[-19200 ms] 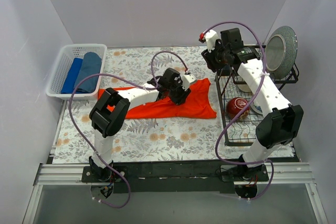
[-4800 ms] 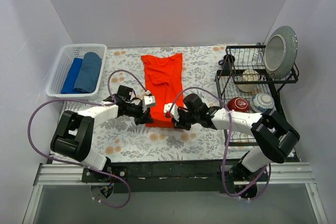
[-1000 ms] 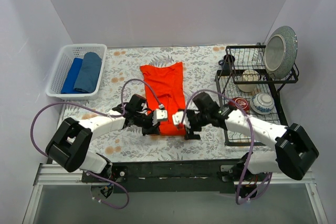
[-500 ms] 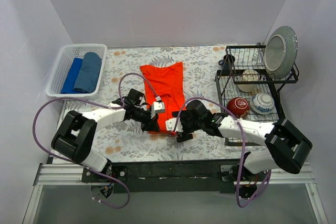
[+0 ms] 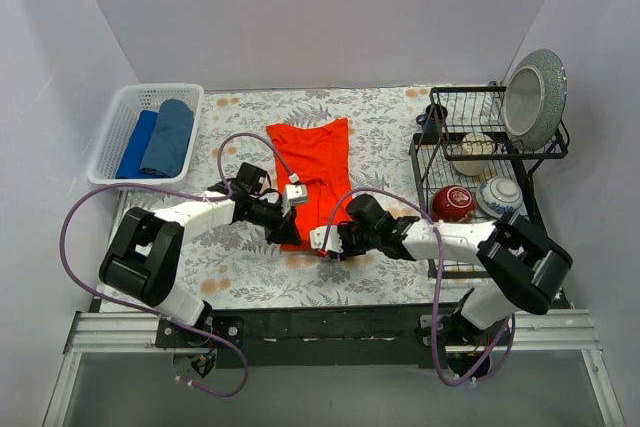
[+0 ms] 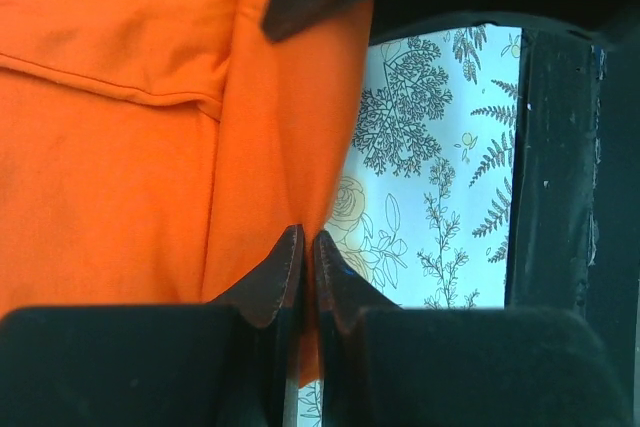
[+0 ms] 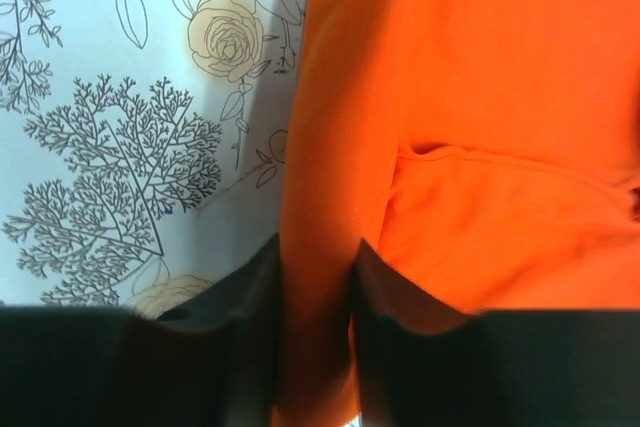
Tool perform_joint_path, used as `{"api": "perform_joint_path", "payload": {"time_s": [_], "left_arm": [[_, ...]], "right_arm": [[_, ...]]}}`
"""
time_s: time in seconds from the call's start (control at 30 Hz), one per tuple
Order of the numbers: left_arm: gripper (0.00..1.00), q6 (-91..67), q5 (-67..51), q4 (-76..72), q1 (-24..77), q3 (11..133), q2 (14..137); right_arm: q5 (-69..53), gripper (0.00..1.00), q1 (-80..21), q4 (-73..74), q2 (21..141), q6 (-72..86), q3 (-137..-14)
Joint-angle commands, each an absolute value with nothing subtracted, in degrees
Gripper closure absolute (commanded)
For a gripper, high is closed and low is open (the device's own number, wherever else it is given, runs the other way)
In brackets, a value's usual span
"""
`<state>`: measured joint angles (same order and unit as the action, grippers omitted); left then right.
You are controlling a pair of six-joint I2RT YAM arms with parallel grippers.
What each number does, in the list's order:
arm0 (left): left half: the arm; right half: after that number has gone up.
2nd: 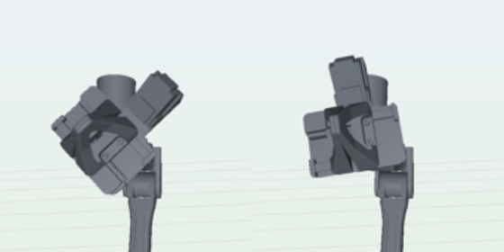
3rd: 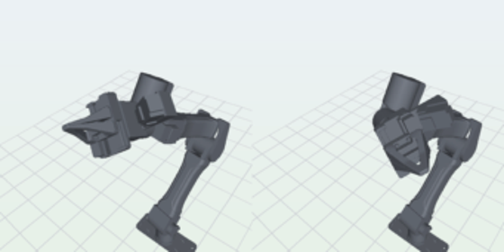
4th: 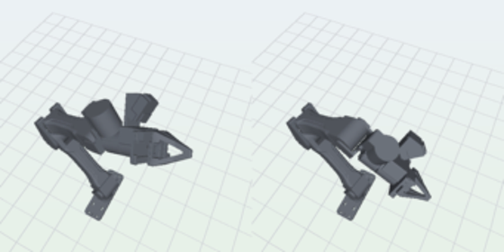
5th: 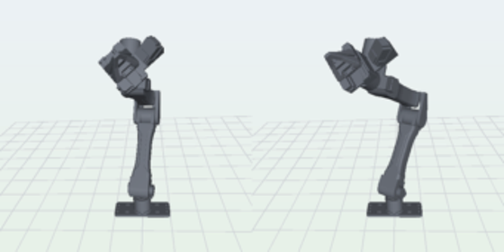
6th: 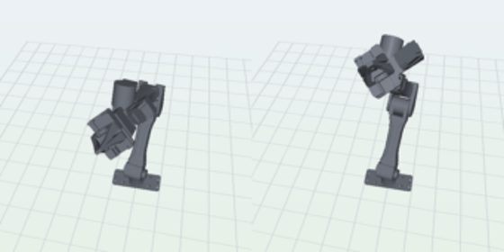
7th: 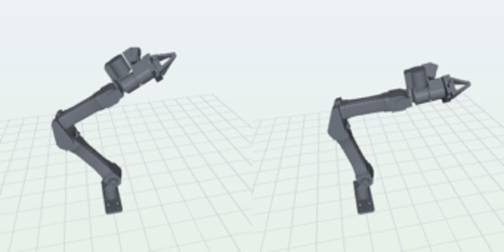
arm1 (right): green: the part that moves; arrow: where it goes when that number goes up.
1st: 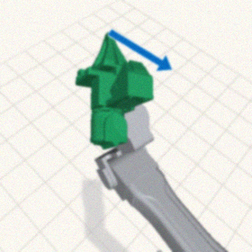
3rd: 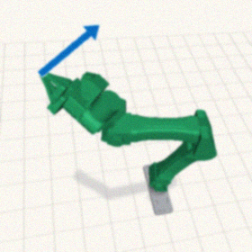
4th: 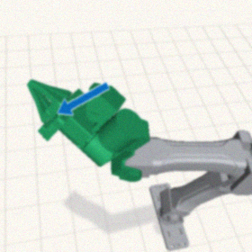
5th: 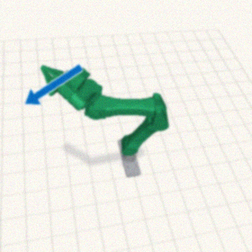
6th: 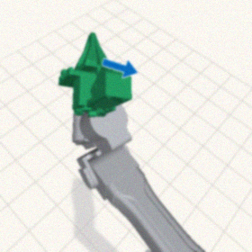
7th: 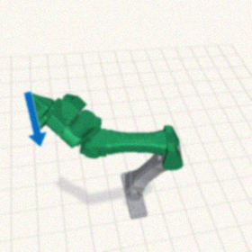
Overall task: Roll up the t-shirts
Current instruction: Roll the T-shirt to the center of the board.
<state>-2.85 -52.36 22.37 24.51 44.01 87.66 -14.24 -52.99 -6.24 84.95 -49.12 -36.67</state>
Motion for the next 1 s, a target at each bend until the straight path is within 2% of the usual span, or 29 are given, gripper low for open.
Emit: {"api": "perform_joint_path", "payload": {"time_s": [0.0,0.1,0.17,0.3,0.4,0.7,0.97], "left_arm": [[1.00,-2.81,-54.05,24.51,23.29,46.40,87.28],[1.00,-0.36,-53.44,32.06,22.50,49.47,87.54],[1.00,2.63,-53.61,37.93,21.27,50.88,87.02],[1.00,2.99,-53.97,40.87,19.78,50.97,85.87],[1.00,1.67,-55.01,41.74,19.60,53.16,88.93],[1.00,1.75,-55.28,41.31,18.37,60.11,100.79],[1.00,5.01,-54.76,43.33,17.31,63.72,106.25]], "right_arm": [[-15.55,0.79,-52.04,-2.12,87.54,-47.73,-41.57],[-21.51,0.95,-49.32,6.92,87.98,-47.37,-46.22],[-28.36,0.98,-47.47,12.28,89.11,-47.20,-49.03],[-39.70,0.99,-43.60,34.92,94.82,-51.05,-59.65],[-42.70,0.99,-41.05,42.15,98.69,-53.43,-63.00],[-47.45,0.99,-35.95,56.59,113.54,-59.94,-74.61],[-48.34,0.99,-32.79,65.02,123.39,-63.28,-83.83]]}}
